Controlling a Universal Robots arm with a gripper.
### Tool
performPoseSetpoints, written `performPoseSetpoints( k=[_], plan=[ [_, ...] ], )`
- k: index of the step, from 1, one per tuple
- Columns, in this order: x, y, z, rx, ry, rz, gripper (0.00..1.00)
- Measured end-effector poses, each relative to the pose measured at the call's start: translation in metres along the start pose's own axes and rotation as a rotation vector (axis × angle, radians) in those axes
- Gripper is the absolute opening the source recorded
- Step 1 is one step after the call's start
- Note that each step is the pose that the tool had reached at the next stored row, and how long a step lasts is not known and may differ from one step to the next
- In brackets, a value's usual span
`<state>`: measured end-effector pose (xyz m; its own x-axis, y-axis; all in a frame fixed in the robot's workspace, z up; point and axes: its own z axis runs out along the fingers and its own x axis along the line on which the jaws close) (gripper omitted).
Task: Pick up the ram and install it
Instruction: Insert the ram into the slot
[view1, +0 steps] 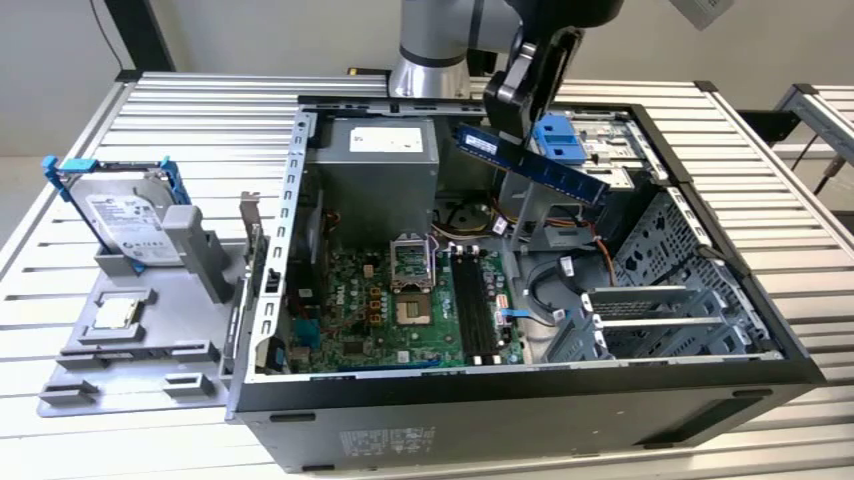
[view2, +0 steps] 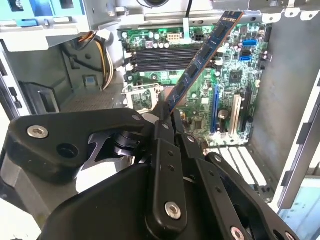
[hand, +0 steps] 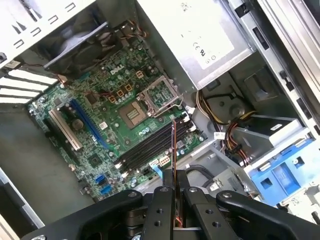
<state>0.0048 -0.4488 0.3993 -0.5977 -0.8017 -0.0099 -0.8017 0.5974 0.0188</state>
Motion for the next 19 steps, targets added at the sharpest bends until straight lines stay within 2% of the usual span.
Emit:
performPoseSetpoints(
  k=[19],
  plan=[
    [0.0002, -0.0002, 0.0000, 0.0008, -0.0017, 0.092, 0.00]
  ],
)
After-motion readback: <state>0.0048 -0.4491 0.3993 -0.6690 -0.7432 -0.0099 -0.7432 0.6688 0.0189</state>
